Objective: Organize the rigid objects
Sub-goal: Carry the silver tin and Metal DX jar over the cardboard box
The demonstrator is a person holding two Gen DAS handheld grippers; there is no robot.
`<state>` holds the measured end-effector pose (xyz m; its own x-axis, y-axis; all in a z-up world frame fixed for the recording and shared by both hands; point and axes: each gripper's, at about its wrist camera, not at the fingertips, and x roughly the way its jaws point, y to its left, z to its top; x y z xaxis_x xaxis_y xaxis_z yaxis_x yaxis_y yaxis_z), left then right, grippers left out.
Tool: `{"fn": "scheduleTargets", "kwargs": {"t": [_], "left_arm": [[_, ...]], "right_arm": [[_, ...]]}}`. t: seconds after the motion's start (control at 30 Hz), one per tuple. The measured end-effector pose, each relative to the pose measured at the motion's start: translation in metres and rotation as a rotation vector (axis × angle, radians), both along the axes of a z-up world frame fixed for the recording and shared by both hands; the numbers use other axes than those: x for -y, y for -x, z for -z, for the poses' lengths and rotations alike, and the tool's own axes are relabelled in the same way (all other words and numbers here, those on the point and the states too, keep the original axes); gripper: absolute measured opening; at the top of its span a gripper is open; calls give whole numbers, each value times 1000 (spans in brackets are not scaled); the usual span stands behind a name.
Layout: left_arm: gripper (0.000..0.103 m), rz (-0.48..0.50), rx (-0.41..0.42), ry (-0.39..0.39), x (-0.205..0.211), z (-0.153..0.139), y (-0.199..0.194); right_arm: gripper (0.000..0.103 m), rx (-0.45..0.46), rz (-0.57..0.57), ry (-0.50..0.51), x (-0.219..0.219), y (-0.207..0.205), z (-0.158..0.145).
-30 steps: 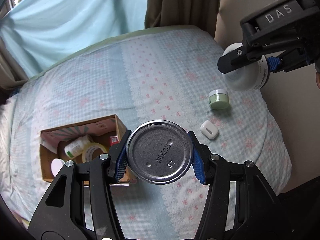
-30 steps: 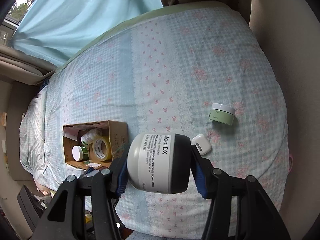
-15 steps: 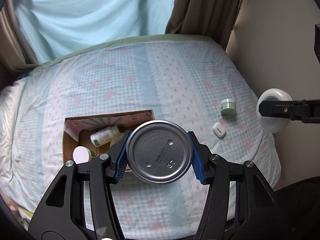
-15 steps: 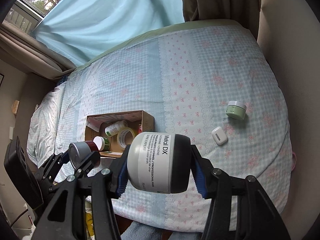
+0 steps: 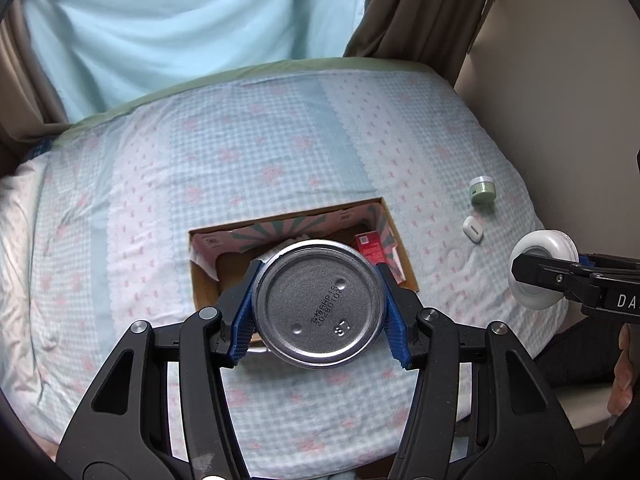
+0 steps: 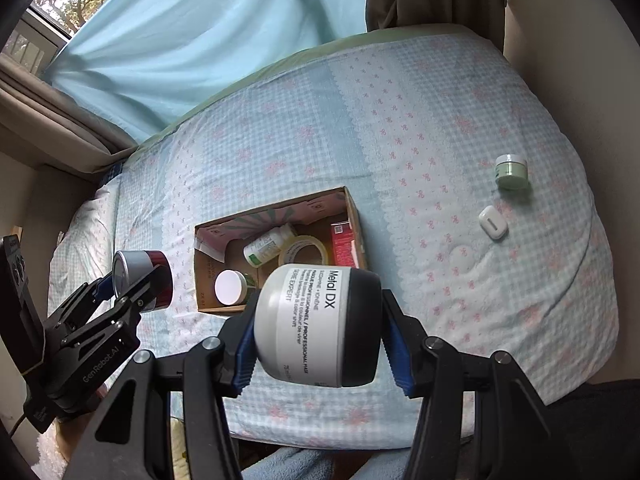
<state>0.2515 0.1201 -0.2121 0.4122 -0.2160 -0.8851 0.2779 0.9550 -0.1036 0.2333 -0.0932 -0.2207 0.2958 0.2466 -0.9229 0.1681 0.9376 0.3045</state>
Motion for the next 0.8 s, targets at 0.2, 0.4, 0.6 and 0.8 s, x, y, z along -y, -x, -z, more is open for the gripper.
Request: {"fn": "scheduleTargets", "kwargs": {"t": [0.2,0.4,0.6,0.8], "left_arm": [[51,-3,-45,-14,-53,21,-19],[51,-6,-99,-24,-75,51,-46],[50,-11,-167,-29,-75,90,-77],[50,-26,-255,-42,-71,141,-110]], "right_arm": [[51,-26,-18,-5,-65,-2,22],[51,-56,-94,4,-110,-22,54],[50,-103,-153,22,-131,-47,93],[51,-182,-143,33,-126,-75,143]]}}
